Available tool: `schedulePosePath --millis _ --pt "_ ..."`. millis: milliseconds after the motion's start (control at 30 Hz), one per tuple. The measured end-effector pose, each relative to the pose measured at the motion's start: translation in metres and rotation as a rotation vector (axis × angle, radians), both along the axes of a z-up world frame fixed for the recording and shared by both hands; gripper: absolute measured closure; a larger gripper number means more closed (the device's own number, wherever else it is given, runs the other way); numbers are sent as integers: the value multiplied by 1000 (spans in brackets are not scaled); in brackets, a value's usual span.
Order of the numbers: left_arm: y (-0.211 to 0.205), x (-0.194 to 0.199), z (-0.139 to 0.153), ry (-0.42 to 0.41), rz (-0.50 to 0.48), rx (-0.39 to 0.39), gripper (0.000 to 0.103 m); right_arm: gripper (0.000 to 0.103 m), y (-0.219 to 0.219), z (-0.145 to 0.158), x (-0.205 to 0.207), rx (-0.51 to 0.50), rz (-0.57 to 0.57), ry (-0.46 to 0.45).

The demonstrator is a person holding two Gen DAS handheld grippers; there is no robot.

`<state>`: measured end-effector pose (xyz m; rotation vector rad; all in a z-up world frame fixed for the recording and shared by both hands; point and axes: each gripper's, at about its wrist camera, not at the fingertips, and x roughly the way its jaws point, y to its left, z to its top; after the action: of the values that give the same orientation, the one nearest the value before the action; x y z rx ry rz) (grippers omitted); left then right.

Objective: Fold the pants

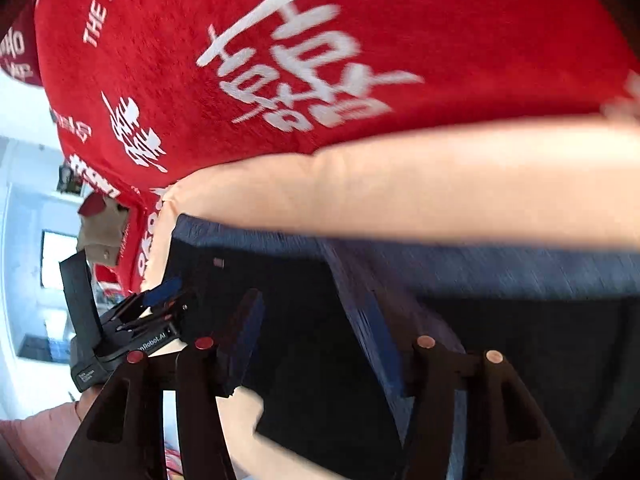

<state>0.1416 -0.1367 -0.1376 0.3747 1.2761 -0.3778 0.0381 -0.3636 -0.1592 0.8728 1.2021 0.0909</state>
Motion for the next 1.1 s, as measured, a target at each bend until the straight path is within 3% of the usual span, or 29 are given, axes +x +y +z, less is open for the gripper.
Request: schedulePosePath --millis 233,333,467,667,767,933,967,1033,1067,1100 --pt "-60 -94 9 100 -242 -83 36 45 -35 19 -164 -28 -271 101" --pt "-89 -129 10 123 -341 -100 36 45 -36 24 -248 -56 -401 162" --pt "-112 -165 21 170 -424 -183 36 45 -30 19 -336 -122 -509 268" --pt "-143 -201 9 250 -483 -215 36 45 -32 -8 -408 -124 -638 362" --pt "-157 -210 -5 303 -472 -221 36 45 -39 -22 -427 -75 -677 337" --pt "-174 -224 -26 382 -422 -222 36 45 -52 -41 -427 48 -622 234" --pt "-176 -227 -29 398 -410 -224 36 48 -52 -40 -427 60 -610 216" --pt "-183 -234 -32 415 -400 -235 36 75 -56 -40 -422 92 -569 208" --pt "-186 -236 -32 408 -408 -241 36 100 -59 -40 -420 110 -556 212" --pt "-190 -239 -31 403 -421 -248 45 100 -64 -37 -419 129 -547 202"
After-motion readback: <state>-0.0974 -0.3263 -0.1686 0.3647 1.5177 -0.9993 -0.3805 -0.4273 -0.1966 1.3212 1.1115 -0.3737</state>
